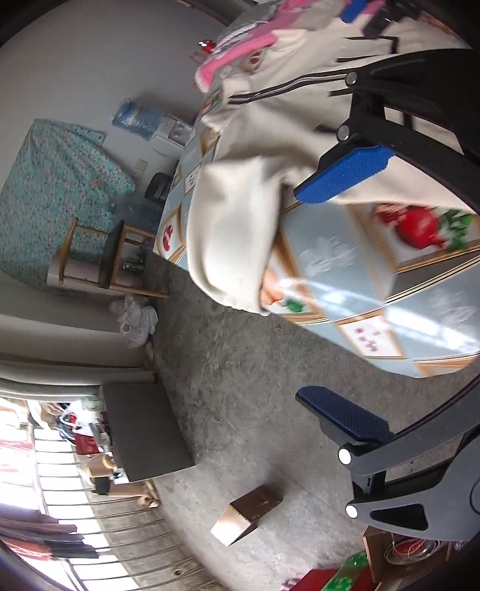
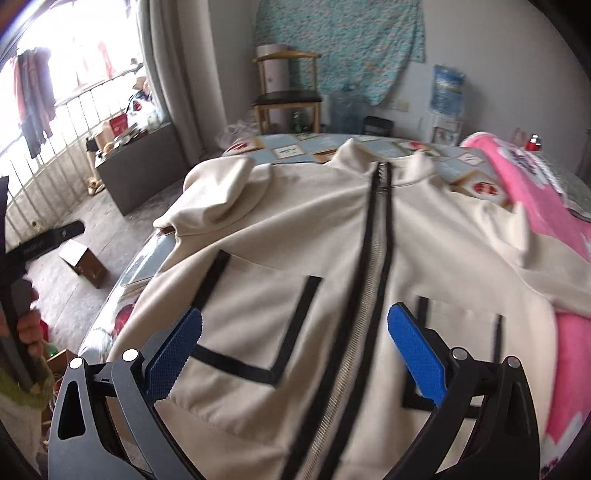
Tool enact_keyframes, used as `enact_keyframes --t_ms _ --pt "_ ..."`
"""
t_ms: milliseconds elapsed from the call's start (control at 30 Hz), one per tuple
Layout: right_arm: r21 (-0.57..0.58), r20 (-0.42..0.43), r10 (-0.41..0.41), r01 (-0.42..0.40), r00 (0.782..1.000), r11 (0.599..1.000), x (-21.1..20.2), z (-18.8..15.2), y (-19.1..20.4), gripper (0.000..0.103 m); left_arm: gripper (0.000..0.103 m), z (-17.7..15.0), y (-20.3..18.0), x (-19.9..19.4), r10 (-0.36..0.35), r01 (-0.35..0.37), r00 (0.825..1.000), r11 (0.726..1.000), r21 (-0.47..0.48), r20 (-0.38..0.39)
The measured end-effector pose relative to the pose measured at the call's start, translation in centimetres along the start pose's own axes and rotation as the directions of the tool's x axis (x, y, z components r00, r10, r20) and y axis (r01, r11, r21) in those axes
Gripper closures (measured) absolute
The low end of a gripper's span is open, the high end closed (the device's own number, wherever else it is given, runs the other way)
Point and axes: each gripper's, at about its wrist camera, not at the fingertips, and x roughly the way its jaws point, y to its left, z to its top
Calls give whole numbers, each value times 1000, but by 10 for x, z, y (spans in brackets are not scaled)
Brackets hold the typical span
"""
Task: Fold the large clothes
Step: 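Grasp the cream jacket's sleeve cuff with the left gripper and lift it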
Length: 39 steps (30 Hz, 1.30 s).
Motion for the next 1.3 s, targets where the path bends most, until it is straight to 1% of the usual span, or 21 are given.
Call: enact_keyframes --t_ms 67,167,300,333,367,433,533,567,600,633,700,733,767,833,867,900,967,1033,1067,1233,1300 --pt "-8 -26 24 -24 999 1000 20 7 9 5 7 23 21 38 -1 -3 998 998 -67 -66" --pt "-14 -62 44 -45 997 999 43 8 18 5 7 46 49 99 -109 80 982 980 -183 -154" --pt "-25 -93 38 -40 995 999 61 4 17 5 7 58 78 185 -237 129 931 926 -355 -279" --pt "-27 -100 35 -38 994 999 65 4 17 5 7 59 88 214 -293 141 904 891 -432 -310" --pt "-29 -108 32 -35 994 999 69 3 16 5 7 55 94 228 -318 135 890 868 -478 -326" --pt "-34 -122 25 -29 992 999 75 2 14 5 7 45 106 273 -423 138 837 777 -614 -347" --pt "-29 -132 14 -18 991 999 82 4 9 5 7 23 105 324 -521 114 765 689 -716 -379" --pt "-24 -134 12 -15 991 1000 84 4 7 5 7 18 107 332 -541 105 752 662 -742 -377" --pt "-19 -136 9 -12 991 1000 85 5 5 5 7 9 110 343 -561 80 741 619 -781 -369" --pt "-16 -139 6 -8 990 1000 86 5 4 5 8 1 112 352 -582 64 734 572 -818 -350" --pt "-14 -149 2 -4 989 1000 91 6 3 5 8 -8 118 360 -607 54 727 516 -855 -320" --pt "-13 -155 3 -5 988 1000 92 5 3 5 14 -11 118 365 -617 52 724 497 -866 -310" --pt "-14 -158 3 -5 987 1000 92 4 3 5 28 -11 119 368 -630 52 717 476 -878 -299" --pt "-18 -164 5 -8 986 1000 94 4 5 5 39 -11 118 375 -647 38 708 435 -899 -284" --pt "-20 -164 6 -9 986 1000 94 4 4 5 51 -13 120 376 -647 31 711 418 -908 -274" --pt "-23 -163 3 -7 987 1000 93 4 5 5 56 -13 121 375 -636 24 721 420 -907 -275" --pt "-28 -158 -4 0 987 1000 92 5 6 5 76 -5 125 375 -606 22 742 449 -893 -287" --pt "-26 -156 -1 -4 988 1000 90 5 7 5 90 4 127 370 -573 24 762 489 -872 -301" --pt "-27 -153 -2 -2 988 1000 89 4 7 5 96 12 130 363 -543 32 785 517 -855 -298" --pt "-34 -135 -14 10 991 999 79 3 8 5 101 74 135 304 -385 96 889 687 -720 -249" --pt "-26 -123 -14 11 992 1000 75 2 6 5 101 100 130 274 -343 116 913 739 -663 -223"
